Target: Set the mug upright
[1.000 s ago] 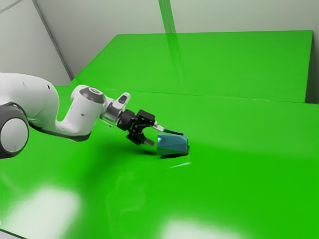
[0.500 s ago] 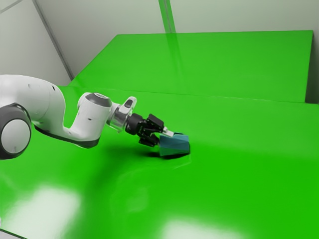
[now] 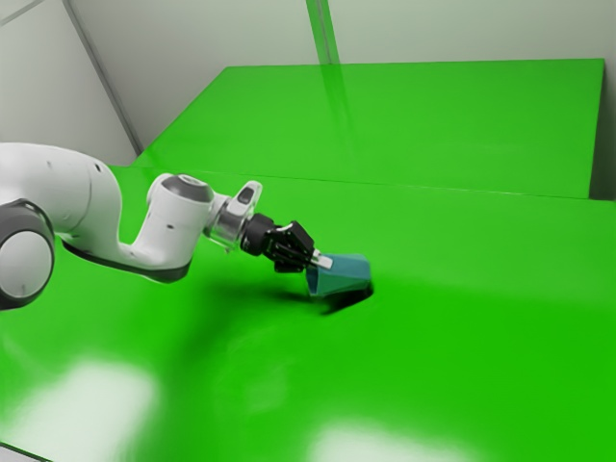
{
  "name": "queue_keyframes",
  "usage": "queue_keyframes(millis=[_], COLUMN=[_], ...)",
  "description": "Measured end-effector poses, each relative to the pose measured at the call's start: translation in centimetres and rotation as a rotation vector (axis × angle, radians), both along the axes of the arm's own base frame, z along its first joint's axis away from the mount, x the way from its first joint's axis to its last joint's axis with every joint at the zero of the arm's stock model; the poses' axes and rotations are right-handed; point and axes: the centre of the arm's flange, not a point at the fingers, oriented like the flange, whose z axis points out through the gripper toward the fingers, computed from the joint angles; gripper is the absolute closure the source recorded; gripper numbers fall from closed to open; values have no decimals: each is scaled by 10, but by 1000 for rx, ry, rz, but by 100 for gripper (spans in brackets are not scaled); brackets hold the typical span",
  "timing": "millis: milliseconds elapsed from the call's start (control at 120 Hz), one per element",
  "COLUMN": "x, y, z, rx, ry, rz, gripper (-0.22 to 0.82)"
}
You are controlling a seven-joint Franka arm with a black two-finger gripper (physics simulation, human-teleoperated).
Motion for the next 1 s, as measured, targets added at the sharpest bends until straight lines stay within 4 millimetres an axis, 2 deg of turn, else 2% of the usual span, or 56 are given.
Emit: queue_keyframes(millis=[100, 225, 300, 417, 467, 633, 783, 858, 1000], x=[0, -3, -5, 2, 0, -6, -8, -13, -19], y=[1, 2, 9, 23, 28, 33, -1, -9, -7], z=[15, 61, 86, 128, 140, 148, 167, 165, 154], rx=[4, 81, 181, 403, 502, 798, 981, 1039, 1112], ry=[-29, -108, -149, -211, -219, -167, -131, -82, 22], rz=[-8, -74, -136, -247, -291, -442, -573, -607, -617], gripper=[77, 78, 78, 78, 78, 78, 78, 78, 78])
